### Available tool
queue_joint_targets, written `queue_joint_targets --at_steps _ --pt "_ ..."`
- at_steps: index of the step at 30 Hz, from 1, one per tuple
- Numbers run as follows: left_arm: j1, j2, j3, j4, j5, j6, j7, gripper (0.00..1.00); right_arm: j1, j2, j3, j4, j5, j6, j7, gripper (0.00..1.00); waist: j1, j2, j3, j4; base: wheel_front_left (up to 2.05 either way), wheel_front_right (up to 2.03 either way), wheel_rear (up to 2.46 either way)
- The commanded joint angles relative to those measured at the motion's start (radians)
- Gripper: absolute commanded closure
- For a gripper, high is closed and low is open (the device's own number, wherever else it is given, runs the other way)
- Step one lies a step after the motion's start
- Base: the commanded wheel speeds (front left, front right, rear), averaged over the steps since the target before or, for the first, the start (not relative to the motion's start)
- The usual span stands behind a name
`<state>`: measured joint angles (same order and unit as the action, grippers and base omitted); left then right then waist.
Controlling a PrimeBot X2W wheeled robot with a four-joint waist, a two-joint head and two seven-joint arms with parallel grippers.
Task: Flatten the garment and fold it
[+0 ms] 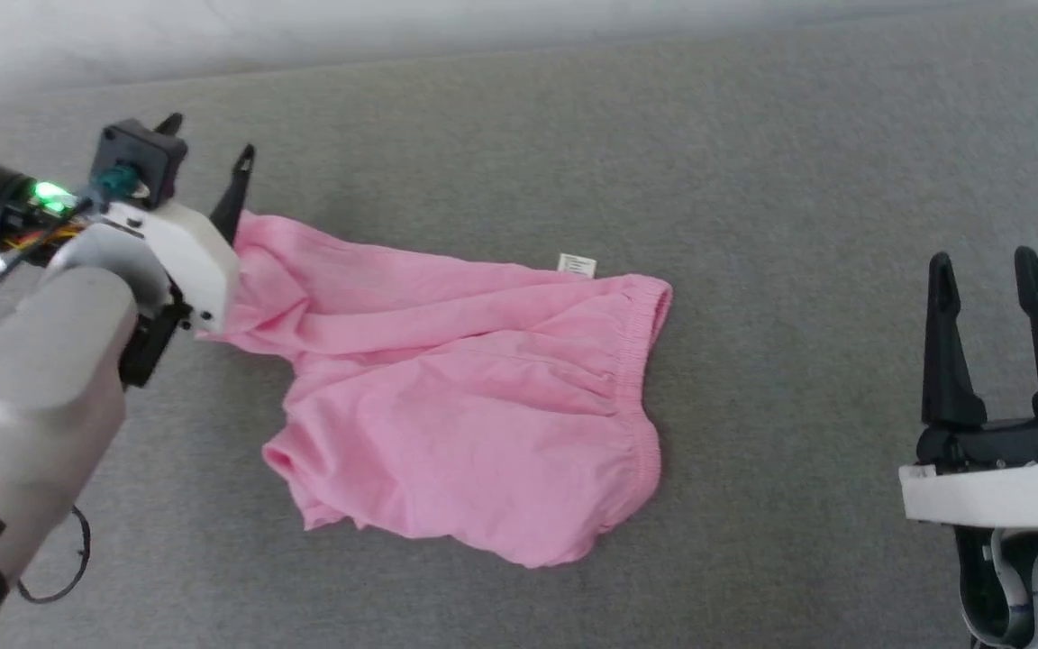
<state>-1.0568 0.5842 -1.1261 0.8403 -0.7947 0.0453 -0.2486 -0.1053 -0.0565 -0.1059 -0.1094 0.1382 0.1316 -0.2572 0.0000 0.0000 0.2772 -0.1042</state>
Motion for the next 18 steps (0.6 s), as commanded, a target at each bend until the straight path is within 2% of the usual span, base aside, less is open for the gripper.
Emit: queue_joint_targets --at_steps 1,3,6,14,18 --pt "0.03 0.008 0.007 -0.033 0.014 0.015 -0.008 0.0 0.013 -0.002 0.0 -0.002 -0.01 -0.001 -0.005 0.0 0.0 0.0 -0.074 0.076 0.0 0.0 0.0" --pt "0.071 0.018 0.005 -0.112 0.01 0.01 -0.009 0.0 0.029 -0.004 -0.002 -0.001 -0.011 -0.001 -0.005 0.0 0.0 0.0 -0.092 0.096 0.0 0.0 0.0" --pt "0.114 0.049 -0.011 -0.232 -0.024 -0.03 0.054 0.0 0.049 -0.008 -0.004 0.0 -0.012 -0.001 -0.005 0.0 0.0 0.0 -0.11 0.117 0.0 0.0 0.0" --pt "0.124 0.197 -0.083 -0.581 -0.089 -0.09 0.385 0.0 0.062 -0.011 0.003 0.002 -0.008 -0.001 -0.005 0.0 0.0 0.0 -0.117 0.133 0.0 0.0 0.0" --pt "0.145 0.238 -0.105 -0.685 -0.14 -0.105 0.517 0.0 0.054 -0.01 0.013 0.006 -0.002 -0.001 -0.005 0.0 0.0 0.0 -0.105 0.12 0.0 0.0 0.0"
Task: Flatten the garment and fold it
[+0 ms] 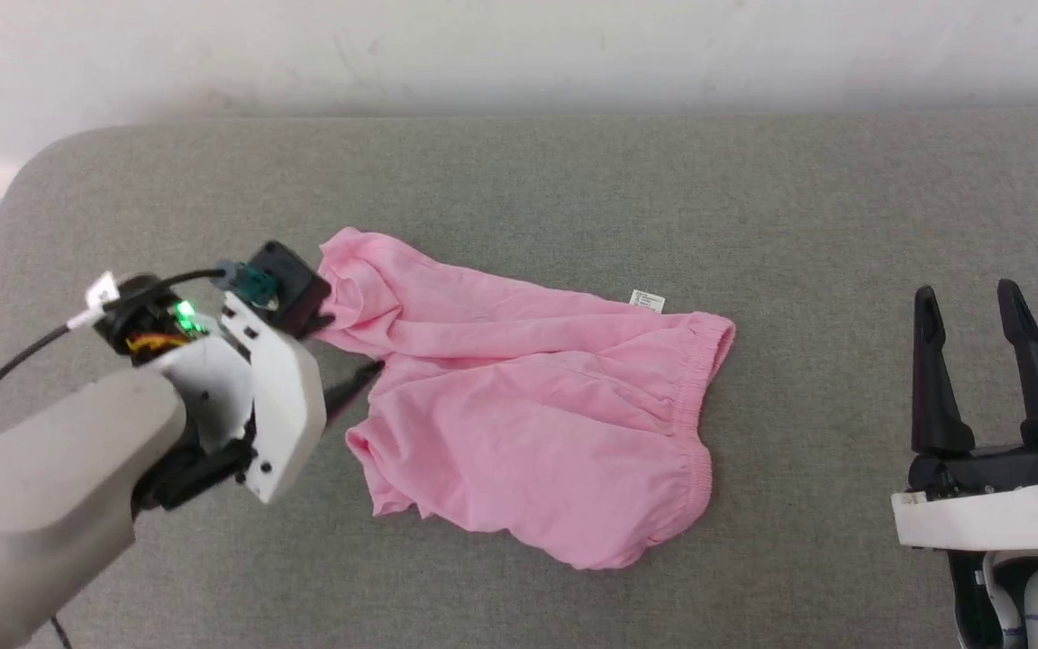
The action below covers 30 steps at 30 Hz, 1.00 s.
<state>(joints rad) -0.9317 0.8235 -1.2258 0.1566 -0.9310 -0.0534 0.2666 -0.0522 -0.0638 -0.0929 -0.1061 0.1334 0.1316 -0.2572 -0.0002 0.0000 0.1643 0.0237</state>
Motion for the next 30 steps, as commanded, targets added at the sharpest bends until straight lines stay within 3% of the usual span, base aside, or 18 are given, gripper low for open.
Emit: queue_joint_targets --at_steps 1,8,15,16,17,22,26,30 --pt "0.028 -0.001 -0.009 -0.012 -0.017 -0.008 0.025 0.0 -0.002 -0.002 0.001 0.003 0.004 -0.001 -0.005 0.0 0.0002 0.0 0.013 -0.011 0.0 0.0 0.0" --pt "0.085 -0.081 -0.032 0.077 -0.065 -0.033 0.1 0.0 -0.029 0.002 0.02 0.012 0.01 -0.001 -0.005 0.0 0.0002 0.0 0.064 -0.05 0.0 0.0 0.0" --pt "0.156 -0.193 -0.052 0.229 0.049 -0.072 0.175 0.0 -0.042 0.004 0.015 0.024 0.009 -0.001 -0.005 0.0 0.0002 0.0 0.085 -0.071 0.0 0.0 0.0" --pt "0.161 -0.198 -0.053 0.234 0.068 -0.073 0.164 0.58 -0.041 0.005 0.013 0.025 0.009 -0.001 -0.005 0.0 0.0002 0.0 0.083 -0.072 0.0 0.0 0.0" --pt "0.164 -0.2 -0.053 0.234 0.087 -0.075 0.146 1.0 -0.038 0.005 0.01 0.025 0.009 -0.001 -0.005 0.0 0.0002 0.0 0.079 -0.071 0.0 0.0 0.0" --pt "0.161 -0.16 -0.036 0.156 0.155 -0.064 0.006 1.0 -0.014 0.007 -0.015 0.026 0.008 -0.001 -0.005 0.0 0.0002 0.0 0.045 -0.051 0.0 0.0 0.0" --pt "0.196 -0.1 0.008 -0.008 0.148 0.0 -0.07 1.0 0.01 0.009 -0.033 0.022 0.009 -0.001 -0.005 0.0 0.0002 0.0 0.016 -0.023 0.0 0.0 0.0" --pt "0.269 -0.041 0.002 -0.183 0.133 0.059 -0.056 1.0 0.027 0.011 -0.035 0.02 0.01 -0.001 -0.005 0.0 0.0002 0.0 0.003 0.003 0.0 0.0 0.0"
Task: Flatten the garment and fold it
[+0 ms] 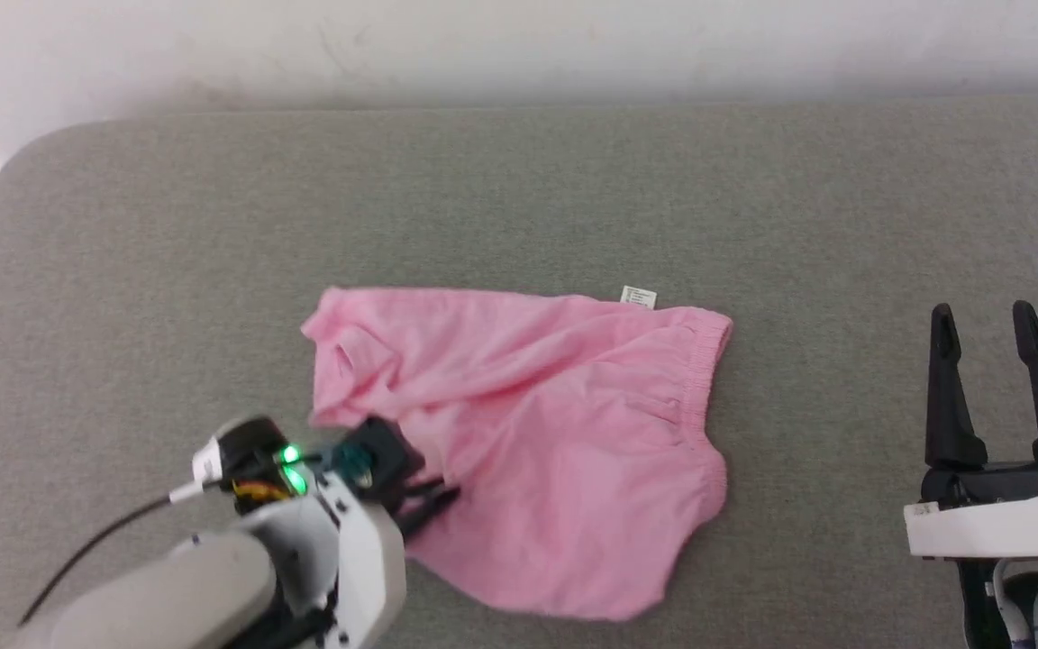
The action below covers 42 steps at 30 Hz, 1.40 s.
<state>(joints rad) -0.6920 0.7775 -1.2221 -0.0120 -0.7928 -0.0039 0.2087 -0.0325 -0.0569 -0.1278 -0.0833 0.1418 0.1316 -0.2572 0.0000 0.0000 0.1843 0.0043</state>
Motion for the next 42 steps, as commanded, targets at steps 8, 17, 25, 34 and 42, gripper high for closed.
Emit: queue_joint_targets --at_steps 8,17,25,34,42 --pt "0.196 -0.028 -0.039 -0.03 -0.038 0.05 0.034 0.57 0.002 0.005 0.014 0.005 0.001 -0.001 -0.005 0.0 0.0 0.0 -0.017 0.041 0.0 0.0 0.0" --pt "0.162 0.017 0.042 -0.076 -0.032 0.084 -0.015 0.0 0.021 0.006 -0.003 0.008 0.0 -0.001 -0.005 0.0 0.0 0.0 -0.048 0.053 0.0 0.0 0.0" --pt "0.061 0.186 0.168 -0.192 -0.076 0.119 0.027 0.0 0.025 0.006 0.0 0.008 0.016 -0.001 -0.005 0.0 0.0 0.0 -0.051 0.053 0.0 0.0 0.0" --pt "-0.046 0.198 0.2 -0.018 -0.144 0.047 0.145 0.0 -0.002 0.006 0.011 0.007 0.024 -0.001 -0.005 0.0 0.0 0.0 -0.008 0.025 0.0 0.0 0.0" --pt "-0.108 0.091 0.154 0.192 -0.154 -0.044 0.224 0.0 -0.035 0.007 0.02 0.005 0.019 -0.001 -0.005 0.0 0.0 0.0 0.046 -0.012 0.0 0.0 0.0"
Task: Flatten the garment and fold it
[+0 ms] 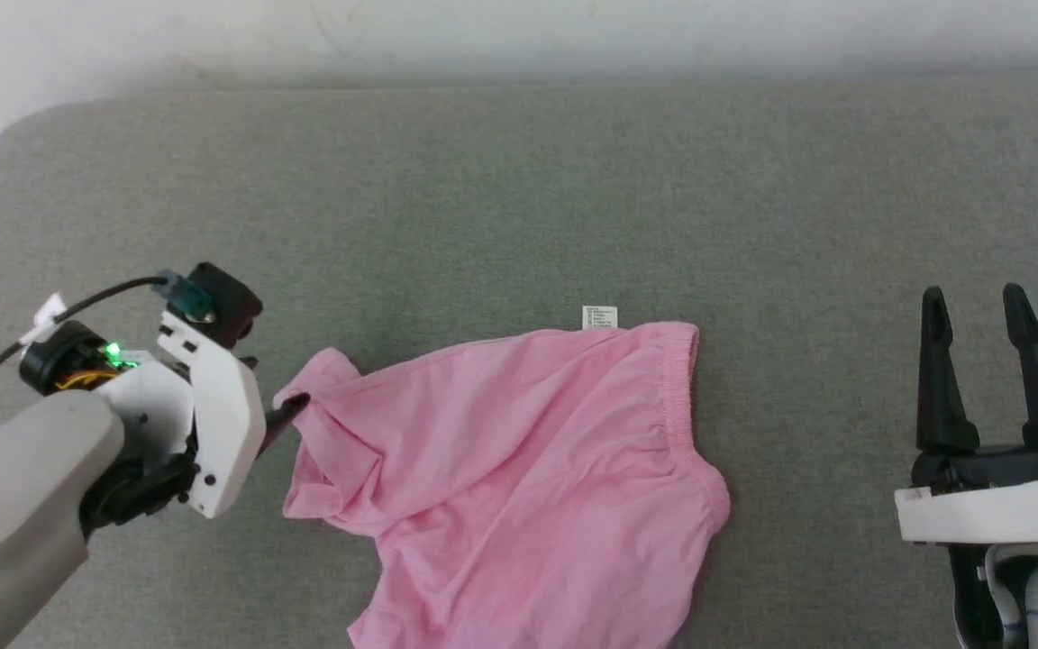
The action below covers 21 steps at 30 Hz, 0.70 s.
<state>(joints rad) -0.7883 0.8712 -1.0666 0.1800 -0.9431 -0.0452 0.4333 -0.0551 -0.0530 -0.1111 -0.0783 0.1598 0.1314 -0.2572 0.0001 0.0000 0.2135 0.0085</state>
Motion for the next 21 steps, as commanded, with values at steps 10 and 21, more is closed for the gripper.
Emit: queue_joint_targets --at_steps 10,21 --pt "-0.037 -0.064 -0.06 0.216 0.009 -0.055 0.05 0.33 -0.042 0.003 0.009 -0.002 -0.004 -0.001 -0.005 0.0 -0.0001 0.0 0.06 -0.055 0.0 0.0 0.0" --pt "-0.041 -0.071 -0.055 0.174 -0.002 -0.081 -0.102 1.0 -0.06 -0.043 0.037 -0.009 -0.033 -0.001 -0.005 0.0 -0.0001 0.0 0.021 -0.017 0.0 0.0 0.0"
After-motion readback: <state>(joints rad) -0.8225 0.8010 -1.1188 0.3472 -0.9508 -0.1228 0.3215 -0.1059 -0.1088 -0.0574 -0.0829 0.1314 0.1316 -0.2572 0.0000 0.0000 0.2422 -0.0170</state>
